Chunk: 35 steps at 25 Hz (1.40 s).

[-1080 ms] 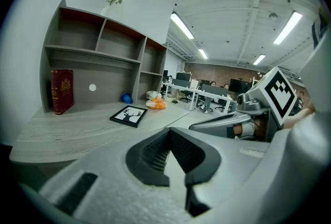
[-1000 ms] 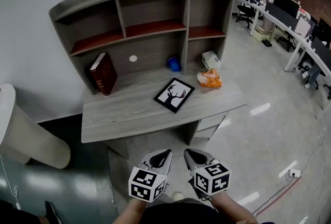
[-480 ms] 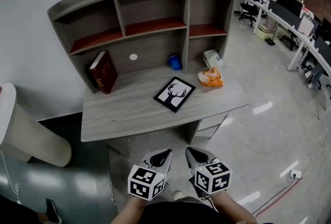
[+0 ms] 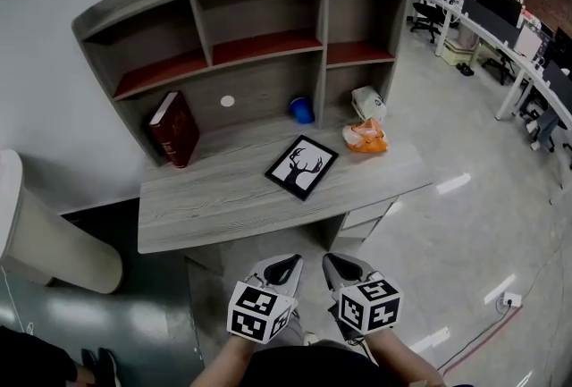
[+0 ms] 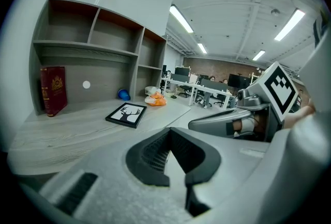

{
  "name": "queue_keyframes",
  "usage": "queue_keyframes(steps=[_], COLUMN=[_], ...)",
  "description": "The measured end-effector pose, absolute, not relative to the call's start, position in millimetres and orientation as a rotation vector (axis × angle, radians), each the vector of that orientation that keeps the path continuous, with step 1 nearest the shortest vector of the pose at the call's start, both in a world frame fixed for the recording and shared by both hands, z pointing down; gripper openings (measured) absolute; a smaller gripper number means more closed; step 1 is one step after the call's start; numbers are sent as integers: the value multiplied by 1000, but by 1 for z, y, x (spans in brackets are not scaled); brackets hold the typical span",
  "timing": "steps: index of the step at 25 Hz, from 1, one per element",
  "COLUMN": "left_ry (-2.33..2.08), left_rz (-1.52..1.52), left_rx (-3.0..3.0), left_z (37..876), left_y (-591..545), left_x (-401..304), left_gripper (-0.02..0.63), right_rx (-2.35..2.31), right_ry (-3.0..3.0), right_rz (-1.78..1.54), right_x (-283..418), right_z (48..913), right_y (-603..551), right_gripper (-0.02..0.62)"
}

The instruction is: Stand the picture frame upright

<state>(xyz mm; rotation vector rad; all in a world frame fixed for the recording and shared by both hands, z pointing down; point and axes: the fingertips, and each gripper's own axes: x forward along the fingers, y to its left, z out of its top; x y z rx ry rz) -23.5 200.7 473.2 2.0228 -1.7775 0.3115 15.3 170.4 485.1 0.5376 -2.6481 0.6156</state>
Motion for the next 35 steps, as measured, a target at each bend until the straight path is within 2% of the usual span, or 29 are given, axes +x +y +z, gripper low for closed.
queue_keyframes(steps=[35], left_ry=[-1654], left_rz=[327], left_rx=[2044], left_z=[497], left_y=[86], left_x=[-165], left_gripper=[-3], right_rx=[707], right_ry=[-2521], right_rz=[670], right_x=[-104], right_z=[513], right_y=[55], right_gripper=[-2])
